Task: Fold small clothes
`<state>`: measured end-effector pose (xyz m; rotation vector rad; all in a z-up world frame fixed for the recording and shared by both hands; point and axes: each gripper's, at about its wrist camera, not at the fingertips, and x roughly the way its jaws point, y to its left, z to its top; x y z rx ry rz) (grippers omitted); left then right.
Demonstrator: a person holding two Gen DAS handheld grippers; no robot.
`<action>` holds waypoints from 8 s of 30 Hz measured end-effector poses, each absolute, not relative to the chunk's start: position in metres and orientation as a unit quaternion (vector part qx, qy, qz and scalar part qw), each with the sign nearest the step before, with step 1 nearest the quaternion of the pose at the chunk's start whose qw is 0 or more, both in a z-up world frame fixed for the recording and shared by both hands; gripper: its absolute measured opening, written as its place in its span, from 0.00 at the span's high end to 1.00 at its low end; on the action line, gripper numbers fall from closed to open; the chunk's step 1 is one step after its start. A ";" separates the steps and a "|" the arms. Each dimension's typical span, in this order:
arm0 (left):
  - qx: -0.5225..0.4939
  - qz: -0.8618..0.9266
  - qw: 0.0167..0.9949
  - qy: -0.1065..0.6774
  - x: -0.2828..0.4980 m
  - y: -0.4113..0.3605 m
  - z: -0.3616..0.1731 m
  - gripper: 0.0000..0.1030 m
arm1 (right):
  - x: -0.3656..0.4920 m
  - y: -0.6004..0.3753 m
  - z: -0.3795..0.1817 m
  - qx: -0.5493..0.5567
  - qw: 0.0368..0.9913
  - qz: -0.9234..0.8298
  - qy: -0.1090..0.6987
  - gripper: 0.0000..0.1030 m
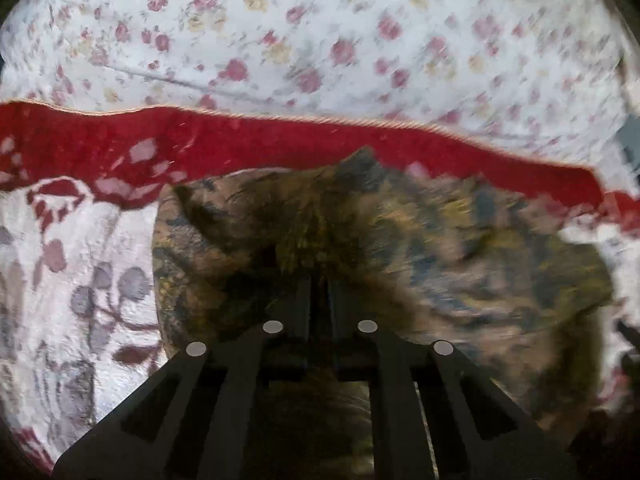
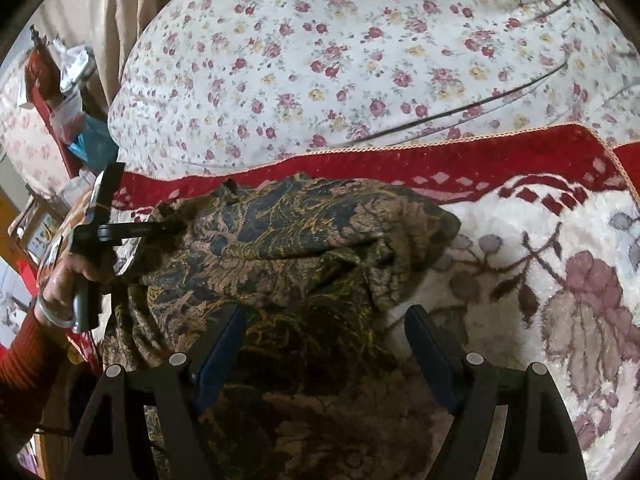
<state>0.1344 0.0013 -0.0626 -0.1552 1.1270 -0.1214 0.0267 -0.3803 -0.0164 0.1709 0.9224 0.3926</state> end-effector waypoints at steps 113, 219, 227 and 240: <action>-0.275 -0.218 0.855 0.382 0.086 0.003 0.105 0.92 | 0.029 -0.364 -0.027 0.007 0.903 0.109 0.416 0.03; -0.181 -0.103 0.752 0.625 -0.176 0.023 -0.164 0.36 | -0.153 -0.388 -0.144 0.186 0.720 0.138 0.654 0.19; -0.202 -0.114 0.748 0.622 -0.176 0.023 -0.169 0.69 | -0.149 -0.388 -0.146 0.221 0.719 0.159 0.640 0.63; -0.231 -0.204 0.791 0.529 -0.205 0.047 -0.066 0.96 | -0.175 -0.395 -0.039 0.214 0.786 0.243 0.526 0.90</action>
